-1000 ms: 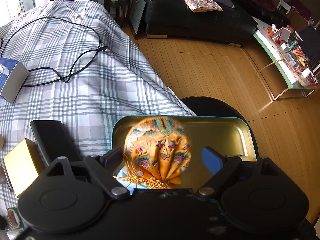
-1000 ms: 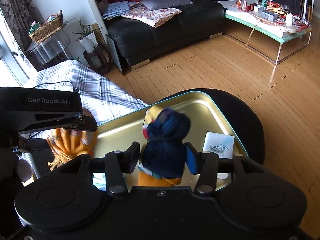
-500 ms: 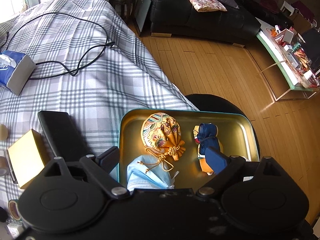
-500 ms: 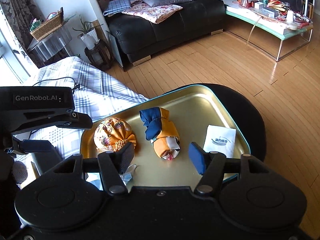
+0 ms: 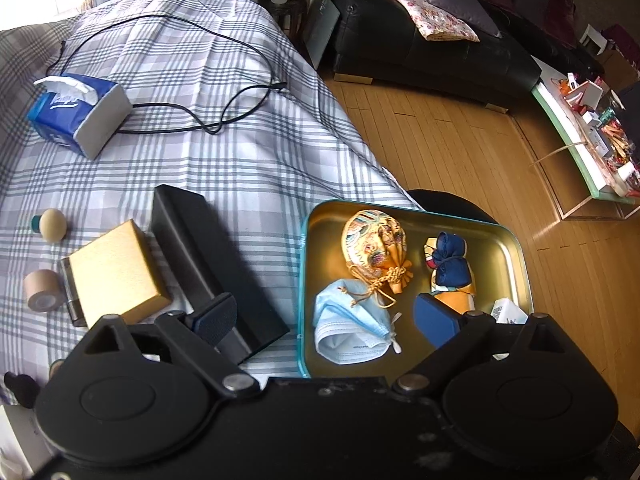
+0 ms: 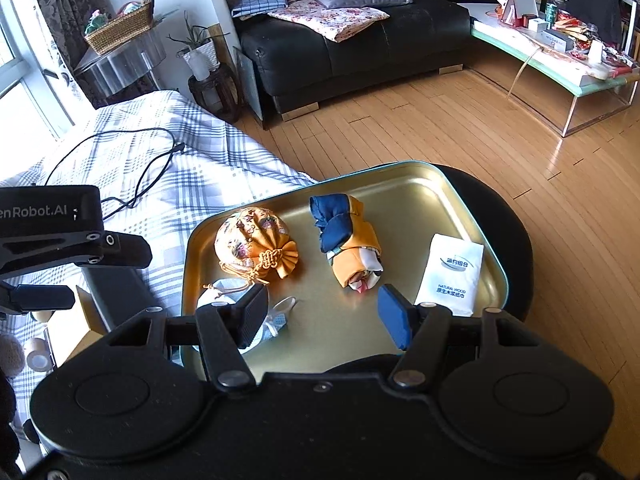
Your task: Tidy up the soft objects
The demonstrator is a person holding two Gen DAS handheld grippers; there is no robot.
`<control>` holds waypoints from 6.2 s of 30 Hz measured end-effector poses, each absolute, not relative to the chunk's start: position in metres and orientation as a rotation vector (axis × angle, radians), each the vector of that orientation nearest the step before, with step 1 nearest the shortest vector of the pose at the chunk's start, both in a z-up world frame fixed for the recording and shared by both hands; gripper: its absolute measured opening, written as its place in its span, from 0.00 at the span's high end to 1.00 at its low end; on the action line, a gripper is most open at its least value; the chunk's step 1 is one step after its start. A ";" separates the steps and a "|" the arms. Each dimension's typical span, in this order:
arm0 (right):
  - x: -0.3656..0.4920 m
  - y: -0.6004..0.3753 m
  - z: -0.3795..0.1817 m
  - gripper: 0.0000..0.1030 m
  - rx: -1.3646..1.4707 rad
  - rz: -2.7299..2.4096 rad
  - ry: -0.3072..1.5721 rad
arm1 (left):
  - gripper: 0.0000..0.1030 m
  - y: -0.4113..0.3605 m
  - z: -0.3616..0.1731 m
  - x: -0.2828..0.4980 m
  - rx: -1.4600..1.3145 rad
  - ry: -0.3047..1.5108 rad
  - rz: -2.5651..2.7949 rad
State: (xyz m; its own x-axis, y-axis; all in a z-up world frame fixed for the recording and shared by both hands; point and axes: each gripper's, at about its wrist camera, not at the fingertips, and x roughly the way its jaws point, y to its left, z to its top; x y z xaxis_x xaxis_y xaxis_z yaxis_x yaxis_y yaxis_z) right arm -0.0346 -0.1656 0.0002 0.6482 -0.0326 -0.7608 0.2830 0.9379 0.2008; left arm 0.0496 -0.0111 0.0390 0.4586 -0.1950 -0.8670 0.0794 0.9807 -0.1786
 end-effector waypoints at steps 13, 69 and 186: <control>-0.045 -0.082 0.012 0.42 0.169 -0.034 0.879 | 0.06 0.092 0.054 0.003 -0.175 1.027 -0.014; -0.048 0.160 -0.075 0.43 -0.289 0.537 1.149 | 0.03 0.300 0.043 -0.050 -0.494 0.959 0.367; -0.012 0.068 -0.083 0.53 -0.077 0.429 0.878 | 0.46 0.280 -0.045 -0.009 -0.401 1.190 0.432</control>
State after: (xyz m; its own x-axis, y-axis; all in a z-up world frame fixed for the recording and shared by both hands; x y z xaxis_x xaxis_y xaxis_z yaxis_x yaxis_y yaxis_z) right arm -0.0125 0.0676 -0.0832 0.5595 0.3320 -0.7595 -0.3943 0.9125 0.1084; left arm -0.0092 0.2804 -0.0449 0.3092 0.1103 -0.9446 -0.5216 0.8502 -0.0715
